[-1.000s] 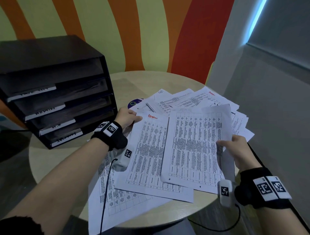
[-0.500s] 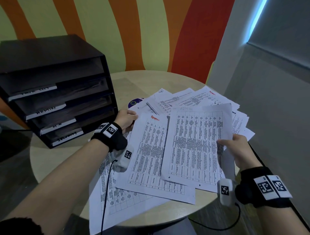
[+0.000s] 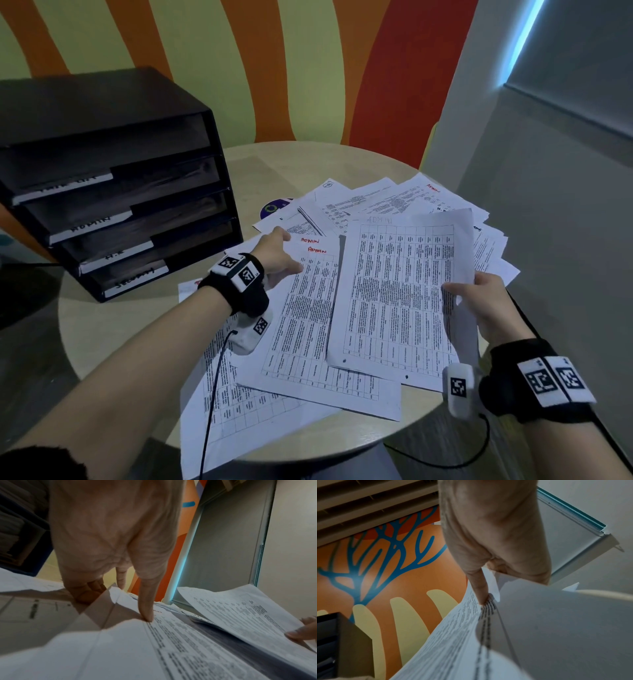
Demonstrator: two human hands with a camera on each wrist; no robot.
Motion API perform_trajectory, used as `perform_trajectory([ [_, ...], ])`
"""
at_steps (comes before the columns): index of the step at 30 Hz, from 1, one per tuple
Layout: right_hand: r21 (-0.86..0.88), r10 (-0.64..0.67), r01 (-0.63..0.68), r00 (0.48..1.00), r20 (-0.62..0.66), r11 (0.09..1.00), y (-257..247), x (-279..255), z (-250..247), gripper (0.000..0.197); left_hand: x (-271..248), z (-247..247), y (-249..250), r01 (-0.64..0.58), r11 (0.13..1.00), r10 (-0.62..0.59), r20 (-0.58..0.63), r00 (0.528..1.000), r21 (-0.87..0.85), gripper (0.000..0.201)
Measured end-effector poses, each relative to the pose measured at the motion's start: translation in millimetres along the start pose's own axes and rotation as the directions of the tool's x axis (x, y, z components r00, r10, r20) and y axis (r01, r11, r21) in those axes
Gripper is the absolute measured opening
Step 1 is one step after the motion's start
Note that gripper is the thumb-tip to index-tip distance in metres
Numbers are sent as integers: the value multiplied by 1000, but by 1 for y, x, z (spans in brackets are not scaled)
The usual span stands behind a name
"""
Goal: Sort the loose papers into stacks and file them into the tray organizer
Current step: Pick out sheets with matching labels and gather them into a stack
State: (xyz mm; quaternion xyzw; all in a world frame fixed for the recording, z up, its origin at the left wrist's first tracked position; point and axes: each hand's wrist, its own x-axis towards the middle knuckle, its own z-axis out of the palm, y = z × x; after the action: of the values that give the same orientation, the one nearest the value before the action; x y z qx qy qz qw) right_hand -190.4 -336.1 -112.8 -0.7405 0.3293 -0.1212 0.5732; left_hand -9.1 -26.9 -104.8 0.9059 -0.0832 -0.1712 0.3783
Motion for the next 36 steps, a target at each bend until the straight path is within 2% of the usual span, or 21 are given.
perform_trajectory([
  [2, -4, 2, -2, 1000, 0, 1000, 0, -1, 0, 26, 4, 2, -3, -9, 1000, 9, 34, 999, 7, 83],
  [5, -5, 3, -3, 1000, 8, 1000, -1, -2, 1, 24, 10, 1, -8, 14, 996, -19, 65, 998, 83, 93],
  [8, -8, 8, -8, 1000, 7, 1000, -1, -1, 1, 25, 7, 0, -5, 41, 990, -47, 40, 998, 132, 83],
  [13, -15, 6, -6, 1000, 4, 1000, -3, -3, 2, 20, 2, 5, 2, -52, 917, 78, -50, 996, 395, 80],
  [15, -11, 0, 1, 1000, 11, 1000, -4, -5, 3, 19, 0, 6, 5, -88, 886, 121, -44, 992, 456, 77],
  [17, -7, -1, 1, 1000, 14, 1000, -6, -7, 3, 15, 0, 5, 8, -109, 860, 130, -7, 992, 498, 60],
  [19, -9, -2, 2, 1000, 16, 1000, -8, -9, 3, 11, 1, 4, 7, -131, 896, 144, 2, 990, 424, 27],
  [21, -28, -6, 6, 1000, 19, 1000, -9, -10, 2, 8, 3, 2, 6, -125, 954, 145, -57, 988, 272, 26],
  [22, -42, -8, 9, 1000, 19, 999, -8, -10, 2, 11, 3, -1, 8, -127, 976, 152, -139, 979, 177, 24],
  [24, -70, -13, 14, 1000, 19, 997, -7, -9, 1, 14, 3, -12, 15, -185, 976, 138, -335, 932, -114, 17],
  [26, -91, -8, 10, 1000, 15, 996, -6, -8, 0, 12, 0, -35, 27, -320, 884, 105, -520, 847, -342, 15],
  [28, -102, -6, 6, 1000, 3, 995, -5, -8, -1, 13, -3, -65, 41, -472, 795, 140, -642, 754, -381, 22],
  [30, -112, 0, 0, 1000, -2, 994, -6, -8, -1, 17, -4, -90, 50, -579, 721, 185, -699, 691, -381, 16],
  [31, -108, 7, -7, 1000, -5, 994, -7, -8, -1, 19, -4, -99, 51, -604, 701, 184, -723, 666, -378, 12],
  [33, -97, 13, -15, 1000, -17, 995, -7, -8, -2, 23, -5, -110, 52, -634, 689, 164, -776, 609, -352, 24],
  [35, -92, 5, -9, 999, -39, 996, -8, -9, -4, 23, 0, -112, 49, -641, 671, 153, -777, 611, -372, 27],
  [36, -87, 0, -4, 999, -45, 996, -9, -10, -5, 22, 2, -108, 48, -615, 684, 150, -748, 646, -393, 23],
])
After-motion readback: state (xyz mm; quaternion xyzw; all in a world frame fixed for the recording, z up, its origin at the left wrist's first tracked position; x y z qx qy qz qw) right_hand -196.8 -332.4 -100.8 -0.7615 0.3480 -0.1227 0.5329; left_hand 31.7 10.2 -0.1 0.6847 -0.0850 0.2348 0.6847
